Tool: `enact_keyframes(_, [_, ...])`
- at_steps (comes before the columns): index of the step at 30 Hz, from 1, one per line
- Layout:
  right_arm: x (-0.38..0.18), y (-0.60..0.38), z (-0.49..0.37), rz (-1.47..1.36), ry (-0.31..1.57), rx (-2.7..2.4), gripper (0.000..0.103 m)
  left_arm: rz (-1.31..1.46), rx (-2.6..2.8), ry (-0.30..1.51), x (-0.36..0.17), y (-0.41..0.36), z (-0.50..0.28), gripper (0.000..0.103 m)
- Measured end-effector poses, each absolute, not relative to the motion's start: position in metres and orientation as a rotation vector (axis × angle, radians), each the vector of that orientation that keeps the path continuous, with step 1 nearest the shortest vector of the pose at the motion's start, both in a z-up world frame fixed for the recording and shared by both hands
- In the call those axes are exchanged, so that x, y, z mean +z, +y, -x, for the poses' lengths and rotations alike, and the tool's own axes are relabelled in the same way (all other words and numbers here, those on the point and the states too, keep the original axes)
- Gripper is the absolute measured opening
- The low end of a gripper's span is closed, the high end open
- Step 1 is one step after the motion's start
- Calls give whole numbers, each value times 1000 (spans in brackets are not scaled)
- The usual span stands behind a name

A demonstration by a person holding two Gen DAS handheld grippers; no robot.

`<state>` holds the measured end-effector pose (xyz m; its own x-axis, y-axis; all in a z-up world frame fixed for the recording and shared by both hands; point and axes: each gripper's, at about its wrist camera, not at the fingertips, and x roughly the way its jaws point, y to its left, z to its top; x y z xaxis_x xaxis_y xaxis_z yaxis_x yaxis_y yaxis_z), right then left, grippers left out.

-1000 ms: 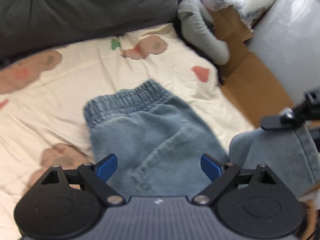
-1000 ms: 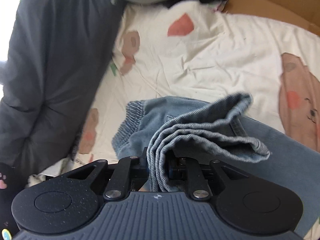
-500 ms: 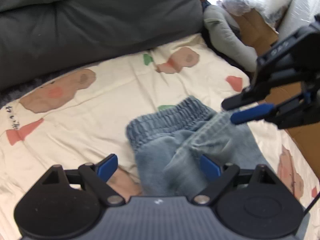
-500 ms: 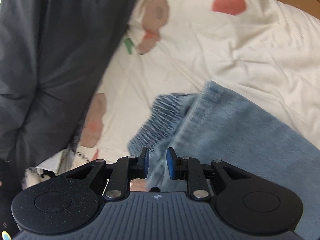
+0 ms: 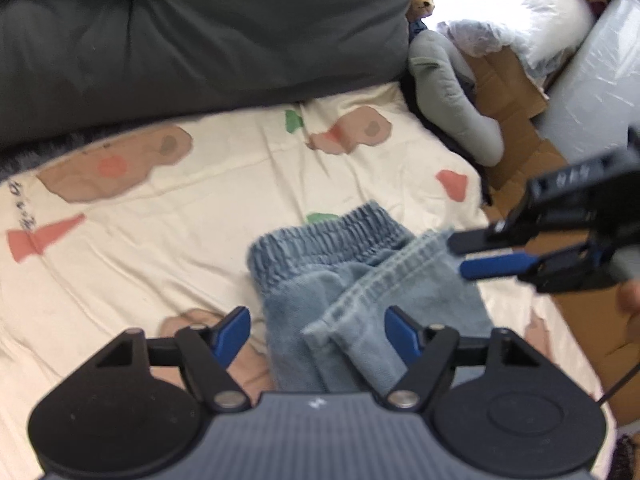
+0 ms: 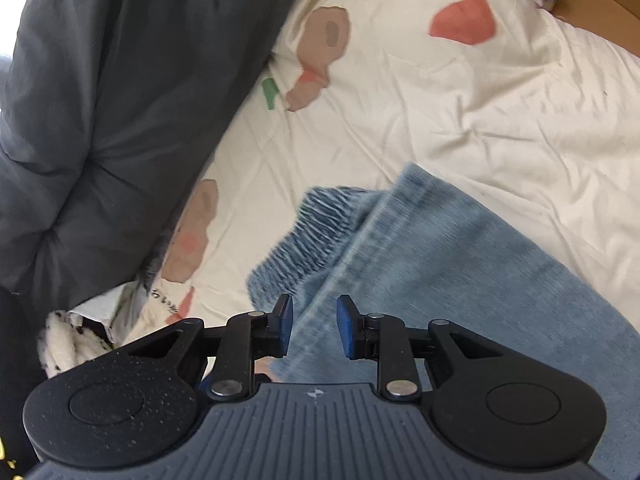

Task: Fold clothes

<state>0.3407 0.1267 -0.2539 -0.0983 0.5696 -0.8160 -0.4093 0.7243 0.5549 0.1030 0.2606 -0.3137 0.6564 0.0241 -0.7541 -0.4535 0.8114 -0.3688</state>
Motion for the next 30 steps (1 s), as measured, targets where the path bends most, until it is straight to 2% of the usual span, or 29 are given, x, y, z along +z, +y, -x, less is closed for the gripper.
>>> enact_keyframes(4, [-270,104,-329,-107,1401,806,27,584,286,840,-320,255,-104,72])
enact_keyframes(6, [-276,88,-323,-96,1383,799,28,587,288,852,-323,252,-104,64])
enact_keyframes(7, [-279,81,-321,-92,1380,786,35,588,290,857,-325,251,-104,62])
enact_keyframes(8, [-282,75,-319,-80,1368,771,37,583,296,859,-325,250,-103,59])
enact_keyframes(12, [-290,63,-304,-1,1297,755,37,533,324,850,-317,245,-101,54])
enact_keyframes(14, [-296,62,-299,14,1275,759,38,494,319,851,-313,241,-101,54])
enact_keyframes(17, [-307,58,-292,-10,1232,736,45,449,306,863,-309,236,-102,54])
enact_keyframes(26, [-339,47,-267,52,1197,714,52,599,293,916,-337,237,-108,54])
enact_keyframes(28, [-343,42,-263,31,1180,710,52,626,299,911,-341,240,-109,50])
enact_keyframes(30, [-345,40,-259,22,1158,707,53,634,297,907,-341,240,-111,35])
